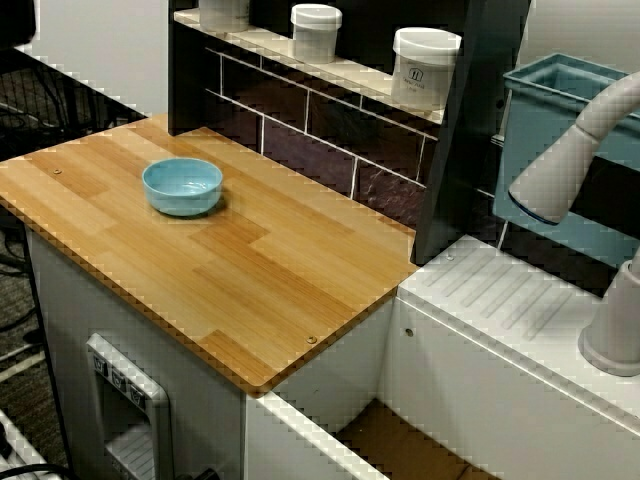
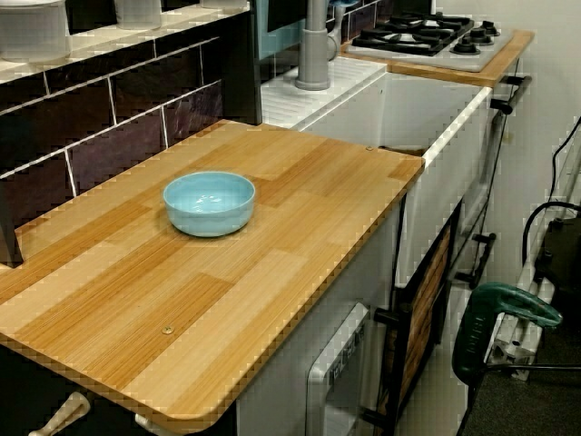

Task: Push into sink

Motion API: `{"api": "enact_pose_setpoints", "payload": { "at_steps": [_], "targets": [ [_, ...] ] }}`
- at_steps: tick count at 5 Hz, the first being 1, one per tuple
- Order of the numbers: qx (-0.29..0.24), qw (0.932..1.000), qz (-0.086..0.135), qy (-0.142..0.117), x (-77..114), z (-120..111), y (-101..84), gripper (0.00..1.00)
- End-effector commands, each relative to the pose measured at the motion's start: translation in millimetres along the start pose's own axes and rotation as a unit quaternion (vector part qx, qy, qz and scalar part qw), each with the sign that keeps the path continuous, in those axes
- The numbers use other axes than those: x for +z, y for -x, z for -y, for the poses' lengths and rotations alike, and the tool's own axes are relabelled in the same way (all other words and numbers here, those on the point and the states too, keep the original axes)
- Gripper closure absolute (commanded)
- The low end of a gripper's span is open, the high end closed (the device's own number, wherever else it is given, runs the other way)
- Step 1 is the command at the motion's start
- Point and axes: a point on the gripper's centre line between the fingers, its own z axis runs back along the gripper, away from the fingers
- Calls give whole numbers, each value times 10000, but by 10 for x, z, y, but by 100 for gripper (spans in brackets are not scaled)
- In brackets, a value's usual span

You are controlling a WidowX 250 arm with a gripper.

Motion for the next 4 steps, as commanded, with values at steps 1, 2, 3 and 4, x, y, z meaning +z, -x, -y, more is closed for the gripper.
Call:
{"api": "enact_pose_setpoints", "payload": {
  "at_steps": [1, 2, 3, 4],
  "targets": [
    [0, 10000, 0, 0, 0, 0, 0, 0],
    [299, 9988, -253, -294, -255, -345, -462, 0],
    [817, 9959, -281, -259, -383, -886, -789, 0],
    [1267, 9909, -121, -431, -537, -1417, -999, 0]
  ]
}}
